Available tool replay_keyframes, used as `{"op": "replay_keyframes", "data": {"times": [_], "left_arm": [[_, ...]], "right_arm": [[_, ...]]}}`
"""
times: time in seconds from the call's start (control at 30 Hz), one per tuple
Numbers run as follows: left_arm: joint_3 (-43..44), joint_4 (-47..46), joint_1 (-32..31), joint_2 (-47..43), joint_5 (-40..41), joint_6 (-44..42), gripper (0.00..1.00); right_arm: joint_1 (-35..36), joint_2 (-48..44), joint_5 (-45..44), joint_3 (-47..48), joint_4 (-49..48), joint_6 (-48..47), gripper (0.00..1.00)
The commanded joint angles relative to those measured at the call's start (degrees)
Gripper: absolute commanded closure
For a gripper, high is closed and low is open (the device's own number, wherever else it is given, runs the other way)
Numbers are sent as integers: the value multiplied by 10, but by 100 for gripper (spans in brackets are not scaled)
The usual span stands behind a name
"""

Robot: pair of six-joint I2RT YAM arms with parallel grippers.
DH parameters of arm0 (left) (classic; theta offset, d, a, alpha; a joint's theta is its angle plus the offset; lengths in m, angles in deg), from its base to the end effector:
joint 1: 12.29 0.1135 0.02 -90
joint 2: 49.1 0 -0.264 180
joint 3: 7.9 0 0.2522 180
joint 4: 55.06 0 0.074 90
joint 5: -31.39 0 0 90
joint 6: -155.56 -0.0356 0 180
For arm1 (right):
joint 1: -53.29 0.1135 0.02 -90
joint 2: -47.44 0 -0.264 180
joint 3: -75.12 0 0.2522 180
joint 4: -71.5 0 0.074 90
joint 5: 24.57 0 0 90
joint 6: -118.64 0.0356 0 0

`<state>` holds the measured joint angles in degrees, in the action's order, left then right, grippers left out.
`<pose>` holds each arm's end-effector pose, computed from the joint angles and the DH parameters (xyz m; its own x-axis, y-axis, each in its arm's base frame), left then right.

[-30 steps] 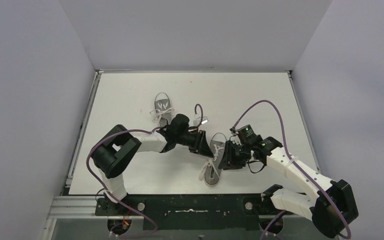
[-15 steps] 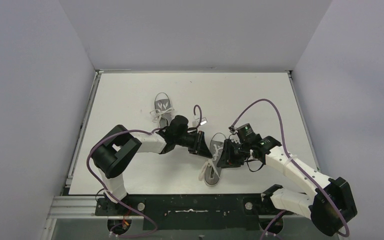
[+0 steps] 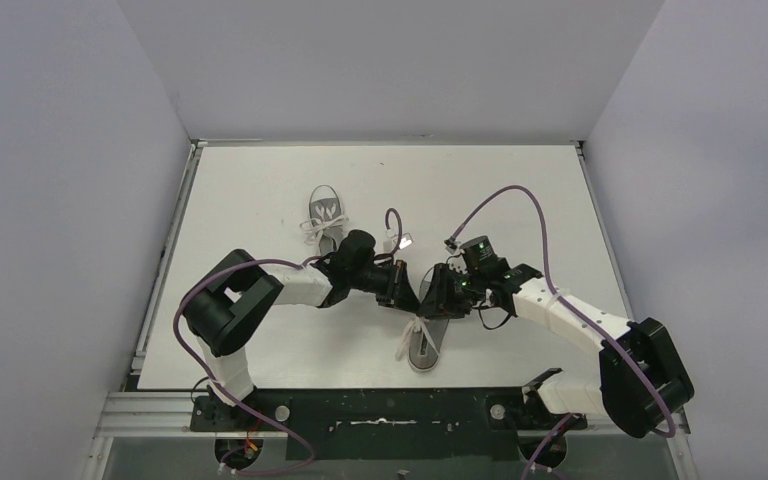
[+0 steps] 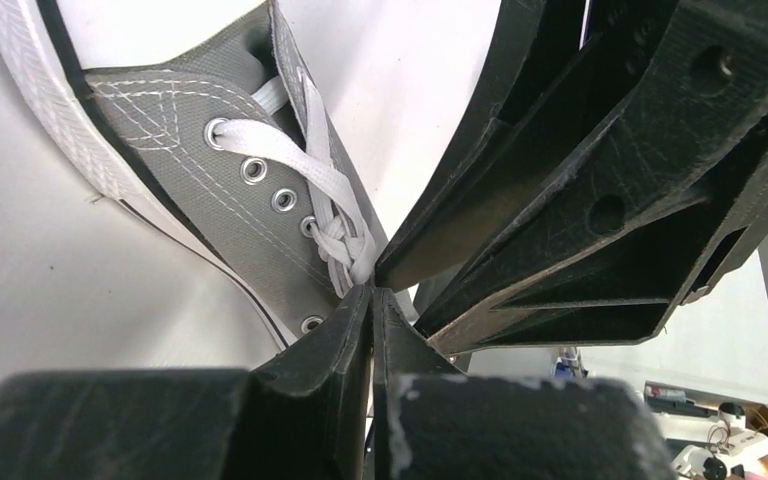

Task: Tie the shoes
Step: Adjust the shoelace on the shoe.

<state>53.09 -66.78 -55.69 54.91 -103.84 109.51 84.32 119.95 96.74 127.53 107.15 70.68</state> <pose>0.2391 -0.2609 0.1461 -0.9135 0.1911 -0.3592 0.4037 0.3161 -0.8586 0.1929 0.1376 0.1923 -0.9888 0.0728 -0.1303 -0.0389 0.7171 0.6959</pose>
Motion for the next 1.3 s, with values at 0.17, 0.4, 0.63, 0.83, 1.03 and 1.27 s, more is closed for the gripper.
{"op": "replay_keyframes", "data": {"times": [0.17, 0.4, 0.63, 0.83, 1.03, 1.27], "left_arm": [[21, -36, -2, -9, -23, 7, 100], [23, -42, 0, -14, -19, 18, 100], [25, -68, -3, -10, -15, 41, 100], [27, -72, -3, -17, 6, 49, 100], [43, -73, -3, -12, 24, 47, 100], [63, -66, -13, -1, 17, 41, 100]], "right_arm": [[-6, 11, -7, 18, -57, 1, 87], [0, -2, -13, -3, -38, -7, 77], [8, 7, -31, -8, -39, -10, 80], [28, 17, -55, -11, -24, -23, 95], [42, -16, -81, -45, -7, -9, 100], [28, -59, -84, -48, 24, -3, 100]]}}
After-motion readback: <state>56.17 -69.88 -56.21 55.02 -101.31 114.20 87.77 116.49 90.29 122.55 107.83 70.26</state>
